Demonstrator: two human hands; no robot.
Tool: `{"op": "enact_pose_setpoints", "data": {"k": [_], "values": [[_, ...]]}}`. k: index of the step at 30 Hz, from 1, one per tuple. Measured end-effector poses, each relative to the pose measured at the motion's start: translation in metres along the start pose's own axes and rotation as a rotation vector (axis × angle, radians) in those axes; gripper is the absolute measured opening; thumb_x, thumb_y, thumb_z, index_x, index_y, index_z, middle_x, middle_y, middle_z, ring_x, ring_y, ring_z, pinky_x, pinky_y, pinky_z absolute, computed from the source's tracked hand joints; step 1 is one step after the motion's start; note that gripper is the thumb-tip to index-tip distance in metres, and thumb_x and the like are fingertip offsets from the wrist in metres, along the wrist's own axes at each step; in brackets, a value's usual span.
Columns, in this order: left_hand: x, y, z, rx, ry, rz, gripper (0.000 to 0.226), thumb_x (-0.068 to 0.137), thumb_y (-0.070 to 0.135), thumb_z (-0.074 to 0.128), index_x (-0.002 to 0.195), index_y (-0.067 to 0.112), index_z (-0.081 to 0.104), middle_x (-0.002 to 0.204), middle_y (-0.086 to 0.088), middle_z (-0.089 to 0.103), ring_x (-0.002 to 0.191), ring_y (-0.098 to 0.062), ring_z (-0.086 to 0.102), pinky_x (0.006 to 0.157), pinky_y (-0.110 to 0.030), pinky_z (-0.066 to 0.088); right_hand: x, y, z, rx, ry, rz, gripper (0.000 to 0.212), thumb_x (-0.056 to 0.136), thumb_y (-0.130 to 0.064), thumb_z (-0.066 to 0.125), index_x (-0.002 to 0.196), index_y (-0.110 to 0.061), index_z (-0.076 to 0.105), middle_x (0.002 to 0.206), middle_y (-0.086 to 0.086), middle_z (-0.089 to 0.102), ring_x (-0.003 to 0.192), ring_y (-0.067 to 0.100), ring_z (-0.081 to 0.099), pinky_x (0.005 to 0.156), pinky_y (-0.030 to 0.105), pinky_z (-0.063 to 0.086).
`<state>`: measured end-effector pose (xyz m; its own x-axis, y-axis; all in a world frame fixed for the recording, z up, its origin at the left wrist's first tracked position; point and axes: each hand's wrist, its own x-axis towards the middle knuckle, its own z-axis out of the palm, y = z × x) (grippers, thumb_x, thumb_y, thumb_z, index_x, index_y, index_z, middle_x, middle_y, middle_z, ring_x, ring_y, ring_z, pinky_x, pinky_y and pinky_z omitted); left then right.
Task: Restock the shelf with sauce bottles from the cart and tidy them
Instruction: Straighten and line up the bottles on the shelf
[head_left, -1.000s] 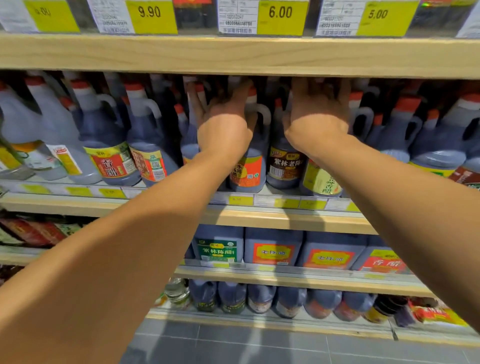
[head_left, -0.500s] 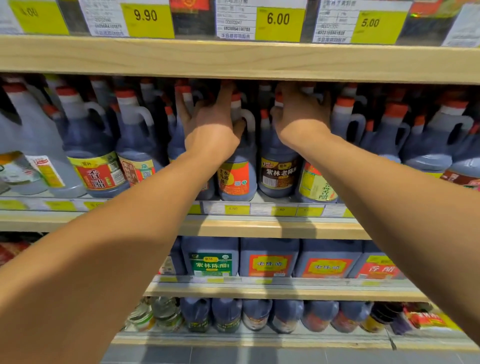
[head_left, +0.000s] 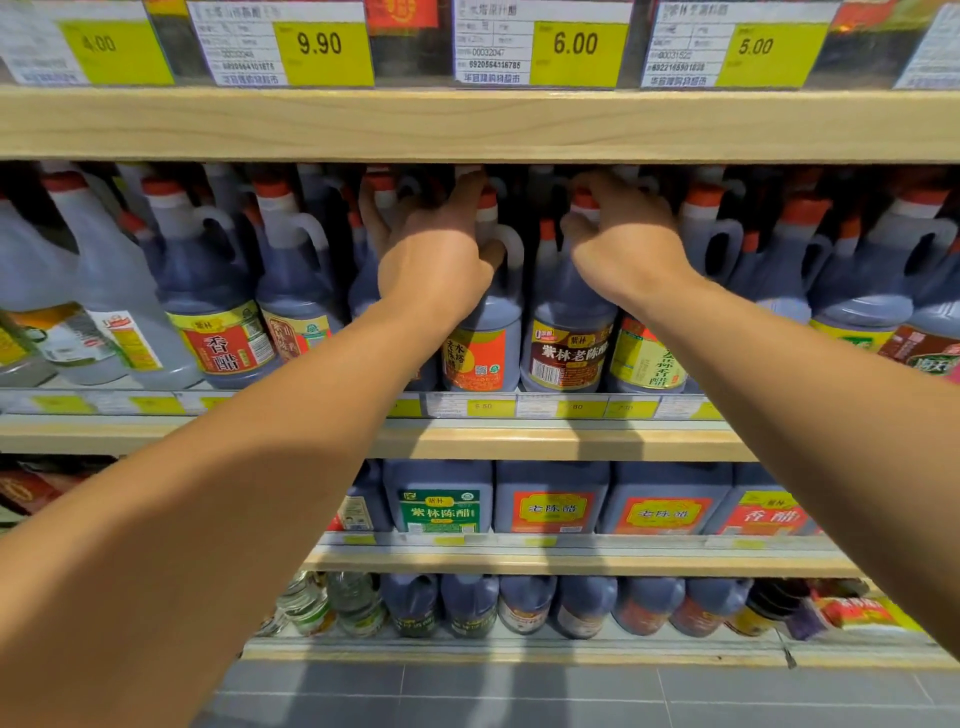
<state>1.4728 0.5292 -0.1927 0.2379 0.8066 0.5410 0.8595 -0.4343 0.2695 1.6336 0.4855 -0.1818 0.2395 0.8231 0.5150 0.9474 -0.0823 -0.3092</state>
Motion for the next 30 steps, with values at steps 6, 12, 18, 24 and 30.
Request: {"op": "enact_pose_setpoints", "data": {"k": [6,12,18,24,30], "values": [[-0.014,0.003,-0.004,0.031,-0.04,-0.017,0.072,0.08,0.04,0.051,0.144,0.044,0.019,0.113,-0.016,0.065,0.12,-0.042,0.051,0.115,-0.059,0.013,-0.027,-0.004,-0.007,-0.028,0.058,-0.031,0.047,0.081,-0.037,0.054,0.123,-0.016,0.052,0.121,0.014,0.059,0.111,0.039,0.052,0.085,0.039,0.044],[-0.02,-0.009,-0.025,-0.032,-0.067,-0.02,0.045,0.084,0.022,0.053,0.129,0.019,0.053,0.101,-0.017,0.066,0.102,-0.041,0.056,0.089,-0.044,0.045,-0.047,-0.019,-0.021,-0.071,-0.021,-0.004,0.029,0.091,-0.033,0.051,0.1,-0.006,0.058,0.109,0.022,0.06,0.104,0.043,0.053,0.083,0.043,0.042],[-0.033,-0.051,-0.048,0.026,0.082,0.001,0.029,0.085,0.021,0.054,0.11,0.005,0.056,0.102,-0.023,0.06,0.103,-0.042,0.05,0.084,-0.046,0.04,-0.048,-0.062,-0.014,-0.067,0.014,-0.111,0.038,0.092,-0.034,0.051,0.122,-0.011,0.053,0.117,0.02,0.057,0.111,0.042,0.049,0.09,0.045,0.039],[-0.028,-0.108,-0.069,0.073,0.117,-0.171,0.03,0.085,0.026,0.056,0.099,-0.001,0.055,0.103,-0.028,0.057,0.106,-0.043,0.047,0.088,-0.047,0.037,-0.041,-0.109,0.012,-0.049,0.028,-0.172,0.043,0.092,-0.034,0.052,0.13,-0.013,0.051,0.117,0.021,0.059,0.108,0.043,0.053,0.086,0.046,0.043],[-0.011,-0.14,-0.074,0.012,0.001,-0.263,0.028,0.085,0.022,0.059,0.072,0.0,0.047,0.088,-0.026,0.061,0.092,-0.042,0.058,0.067,-0.037,0.036,-0.027,-0.147,0.033,-0.069,-0.02,-0.145,0.034,0.093,-0.032,0.05,0.113,-0.006,0.059,0.111,0.023,0.063,0.104,0.044,0.056,0.078,0.044,0.045]]}}
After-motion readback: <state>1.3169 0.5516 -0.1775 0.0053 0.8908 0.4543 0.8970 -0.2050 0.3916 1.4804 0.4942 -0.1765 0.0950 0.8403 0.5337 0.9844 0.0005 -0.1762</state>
